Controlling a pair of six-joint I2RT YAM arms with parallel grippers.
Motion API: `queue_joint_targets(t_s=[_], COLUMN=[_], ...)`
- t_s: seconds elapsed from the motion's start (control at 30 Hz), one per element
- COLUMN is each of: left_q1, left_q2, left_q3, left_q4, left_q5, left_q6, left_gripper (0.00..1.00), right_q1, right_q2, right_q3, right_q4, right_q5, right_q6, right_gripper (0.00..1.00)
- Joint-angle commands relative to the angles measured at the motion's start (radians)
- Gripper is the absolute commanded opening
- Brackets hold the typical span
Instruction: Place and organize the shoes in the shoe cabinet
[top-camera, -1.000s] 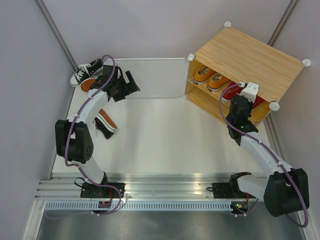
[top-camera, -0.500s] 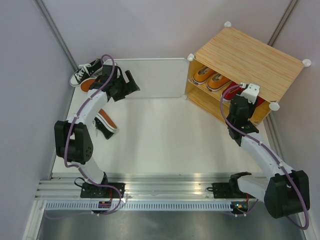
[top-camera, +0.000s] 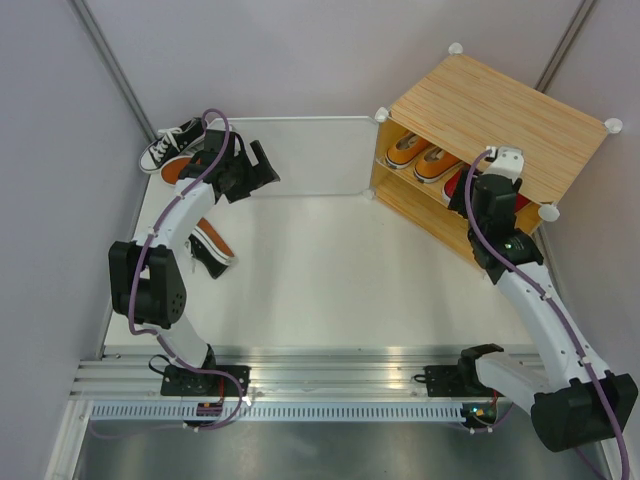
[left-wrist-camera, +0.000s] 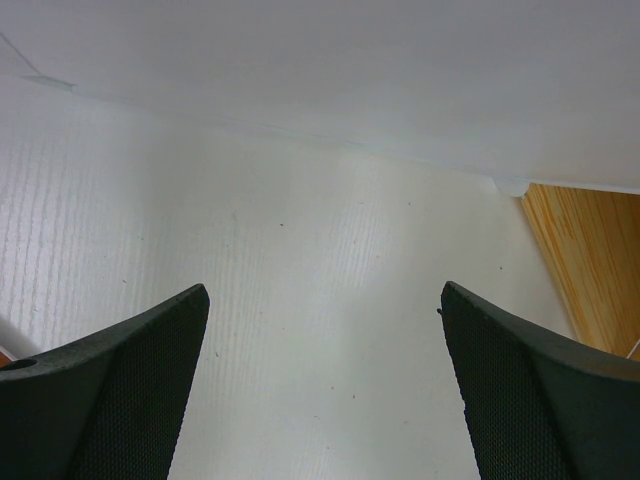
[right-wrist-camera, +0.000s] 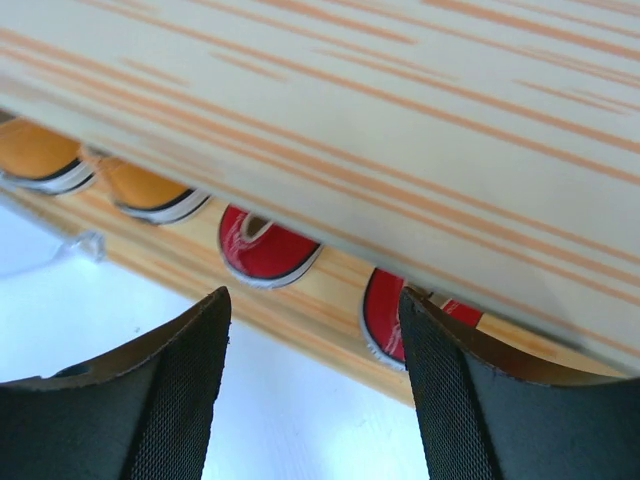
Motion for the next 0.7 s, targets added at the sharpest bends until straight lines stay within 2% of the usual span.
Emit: queue_joint_targets(t_s=[0.0, 0.3, 0.5, 0.53, 0.67], left_q1=[0.002, 0.002, 0.002, 0.002, 0.003], left_q2=[-0.041, -0.036, -0.041, -0.041, -0.055], left_q3=[0.003, 0.003, 0.001, 0.001, -0.002], left_q4=[0.018, 0.020, 0.015, 0.015, 0.012], left_q5=[-0.011, -0.003, 0.000, 0.000, -0.045], left_q6=[-0.013, -0.016, -0.007, -0.006, 0.002], left_gripper=[1.00, 1.00, 1.00, 1.00, 1.00], right_q1=[-0.001, -0.001, -0.001, -0.001, -0.001], right_q2=[-0.017, -0.017, -0.015, -0.017, -0.014], right_q3=[0.057, 0.109, 0.172, 0.176, 0.182], right_q4=[-0.144, -0.268, -0.327, -0.328, -0.330], right_q5=[-0.173, -0.495, -0.791, -0.791, -1.002], right_q6=[0.022, -0.047, -0.122, -0.129, -0.158], right_gripper=[0.73, 0.74, 0.76, 0.77, 0.81])
